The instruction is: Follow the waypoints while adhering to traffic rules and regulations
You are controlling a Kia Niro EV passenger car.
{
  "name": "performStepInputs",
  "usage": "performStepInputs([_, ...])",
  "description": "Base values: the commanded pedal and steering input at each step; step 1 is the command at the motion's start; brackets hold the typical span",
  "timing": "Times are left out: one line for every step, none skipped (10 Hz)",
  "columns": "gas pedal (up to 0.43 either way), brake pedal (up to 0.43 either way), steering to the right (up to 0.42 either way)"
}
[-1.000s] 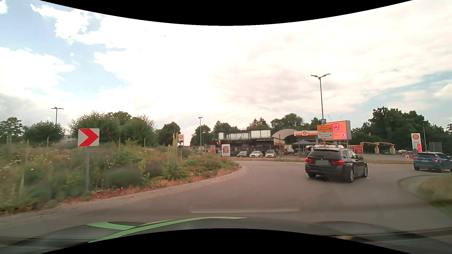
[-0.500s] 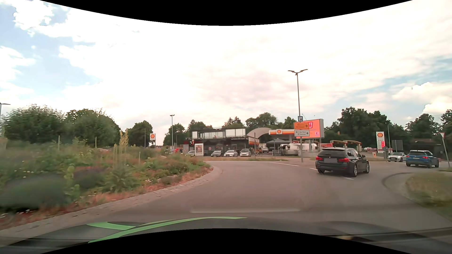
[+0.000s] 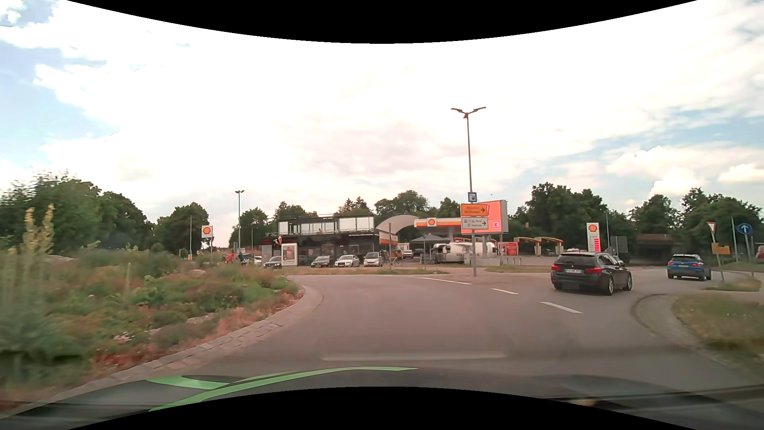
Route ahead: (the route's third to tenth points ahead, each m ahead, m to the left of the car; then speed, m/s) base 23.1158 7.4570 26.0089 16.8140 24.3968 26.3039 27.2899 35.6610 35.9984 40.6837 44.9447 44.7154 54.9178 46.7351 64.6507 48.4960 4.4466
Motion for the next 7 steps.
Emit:
performStepInputs([0.177, 0.0, 0.149])
performStepInputs([0.177, 0.0, 0.128])
performStepInputs([0.177, 0.0, 0.106])
performStepInputs([0.169, 0.0, 0.088])
performStepInputs([0.157, 0.0, 0.078])
performStepInputs([0.13, 0.0, 0.058])
performStepInputs([0.13, 0.0, 0.028])
